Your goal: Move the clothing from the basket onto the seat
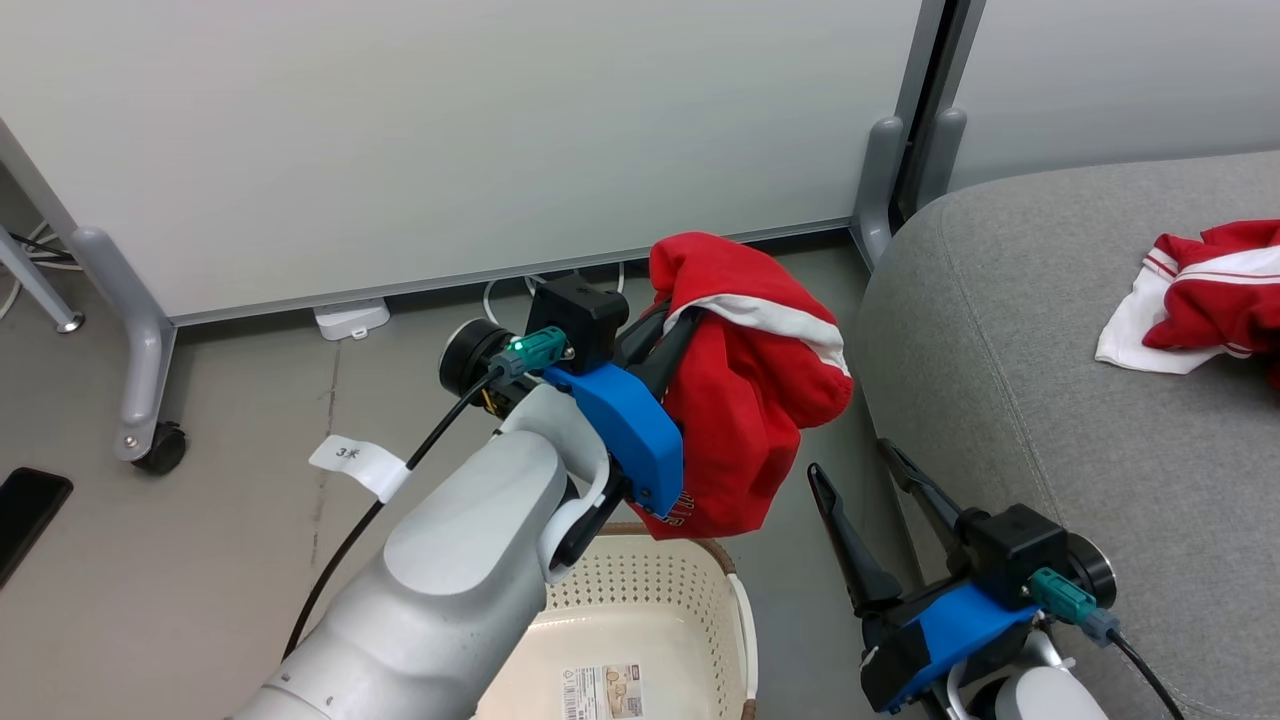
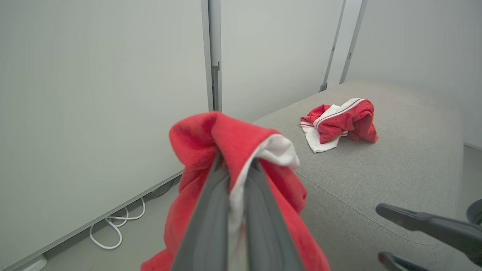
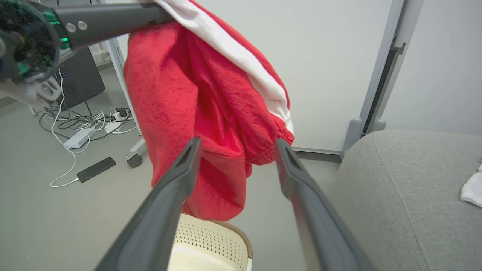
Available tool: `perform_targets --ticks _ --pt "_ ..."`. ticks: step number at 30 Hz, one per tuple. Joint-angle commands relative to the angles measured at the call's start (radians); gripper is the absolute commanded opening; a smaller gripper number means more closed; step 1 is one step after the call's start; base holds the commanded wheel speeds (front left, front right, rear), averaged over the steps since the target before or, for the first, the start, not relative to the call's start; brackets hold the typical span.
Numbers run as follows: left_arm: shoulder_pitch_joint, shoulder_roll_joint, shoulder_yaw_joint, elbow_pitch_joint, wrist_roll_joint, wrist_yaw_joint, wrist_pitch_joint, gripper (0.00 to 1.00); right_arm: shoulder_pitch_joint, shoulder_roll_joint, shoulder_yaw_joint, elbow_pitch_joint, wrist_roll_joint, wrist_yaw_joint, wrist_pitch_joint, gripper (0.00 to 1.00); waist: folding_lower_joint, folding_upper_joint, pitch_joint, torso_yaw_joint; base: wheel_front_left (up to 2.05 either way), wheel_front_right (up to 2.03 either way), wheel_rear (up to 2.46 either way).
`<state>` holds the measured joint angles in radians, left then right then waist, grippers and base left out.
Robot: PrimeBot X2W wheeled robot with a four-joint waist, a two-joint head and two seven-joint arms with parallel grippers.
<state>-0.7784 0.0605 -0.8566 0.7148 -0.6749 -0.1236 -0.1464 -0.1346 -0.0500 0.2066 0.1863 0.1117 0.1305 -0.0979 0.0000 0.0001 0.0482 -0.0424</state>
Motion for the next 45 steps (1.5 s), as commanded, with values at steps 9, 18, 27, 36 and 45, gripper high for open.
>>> perform_targets --ticks 9,18,27,36,45 --pt "-0.013 -0.001 -0.009 0.010 -0.008 0.011 -0.009 0.00 -0.011 -0.001 0.017 0.007 0.014 0.000 0.003 1.00 0.0000 -0.0001 0.005 0.005 0.00 0.00 0.00" --pt "-0.026 -0.004 -0.016 0.004 -0.019 0.017 -0.015 0.00 -0.097 -0.001 0.114 0.064 0.053 0.000 0.051 1.00 0.0000 -0.0001 0.017 0.003 0.00 0.00 0.00" --pt "-0.040 -0.007 -0.033 -0.004 -0.024 0.017 -0.018 0.00 -0.253 -0.001 0.195 0.231 0.116 0.000 0.047 1.00 0.0000 -0.0001 0.029 0.017 0.00 0.00 0.00" --pt "-0.048 -0.008 -0.050 -0.016 -0.036 0.018 -0.018 0.00 -0.388 -0.001 0.278 0.393 0.226 0.000 0.011 1.00 0.0000 -0.0001 0.029 0.033 0.00 0.00 0.00" --pt "-0.049 -0.009 -0.063 -0.020 -0.049 0.024 -0.020 0.00 -0.472 -0.001 0.382 0.519 0.304 0.000 -0.043 0.00 0.0000 -0.0001 0.018 0.034 0.00 0.00 0.00"
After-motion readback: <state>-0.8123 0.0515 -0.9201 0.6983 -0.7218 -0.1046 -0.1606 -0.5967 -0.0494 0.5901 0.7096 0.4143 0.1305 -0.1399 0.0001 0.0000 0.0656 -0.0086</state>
